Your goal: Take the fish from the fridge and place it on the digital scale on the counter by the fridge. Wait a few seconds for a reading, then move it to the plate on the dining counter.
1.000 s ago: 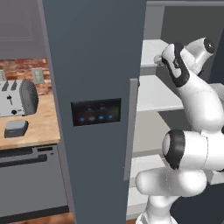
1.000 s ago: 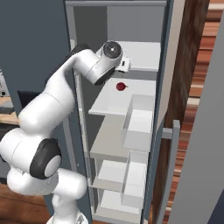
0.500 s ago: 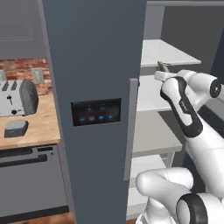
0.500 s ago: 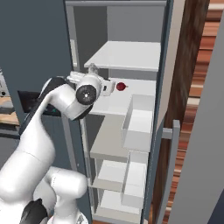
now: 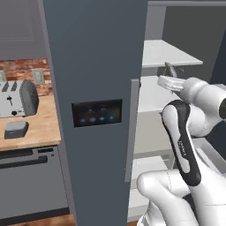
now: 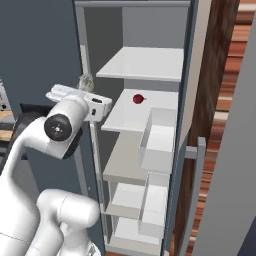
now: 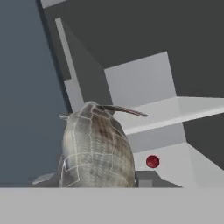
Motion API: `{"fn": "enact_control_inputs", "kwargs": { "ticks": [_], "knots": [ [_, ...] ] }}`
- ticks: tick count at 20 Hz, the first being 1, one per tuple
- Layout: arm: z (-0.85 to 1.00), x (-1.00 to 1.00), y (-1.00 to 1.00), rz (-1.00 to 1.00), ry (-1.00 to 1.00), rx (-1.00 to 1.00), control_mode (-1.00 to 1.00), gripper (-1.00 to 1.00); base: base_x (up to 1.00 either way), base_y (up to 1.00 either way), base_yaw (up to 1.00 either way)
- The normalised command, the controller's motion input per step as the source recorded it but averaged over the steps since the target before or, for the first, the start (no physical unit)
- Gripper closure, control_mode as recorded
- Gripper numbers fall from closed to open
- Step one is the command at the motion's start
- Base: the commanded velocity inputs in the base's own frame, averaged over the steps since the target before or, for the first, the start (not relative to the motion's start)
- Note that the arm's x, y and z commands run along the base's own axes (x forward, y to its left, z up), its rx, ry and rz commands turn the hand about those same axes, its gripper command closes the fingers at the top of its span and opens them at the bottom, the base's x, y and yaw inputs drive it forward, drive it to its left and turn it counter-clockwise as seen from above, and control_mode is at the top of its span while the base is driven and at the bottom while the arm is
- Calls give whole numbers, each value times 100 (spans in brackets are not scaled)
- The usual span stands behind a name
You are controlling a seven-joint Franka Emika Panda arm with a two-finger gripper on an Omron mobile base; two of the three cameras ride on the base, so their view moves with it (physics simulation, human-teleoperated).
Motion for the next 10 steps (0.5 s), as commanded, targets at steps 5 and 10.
{"fn": "enact_control_inputs", "kwargs": {
  "ticks": [5, 10],
  "knots": [
    [0, -100, 30, -7, 14, 1, -100, 100, 0, 0, 0],
    [0, -100, 21, -6, 23, 2, -100, 100, 0, 0, 0]
  ]
}}
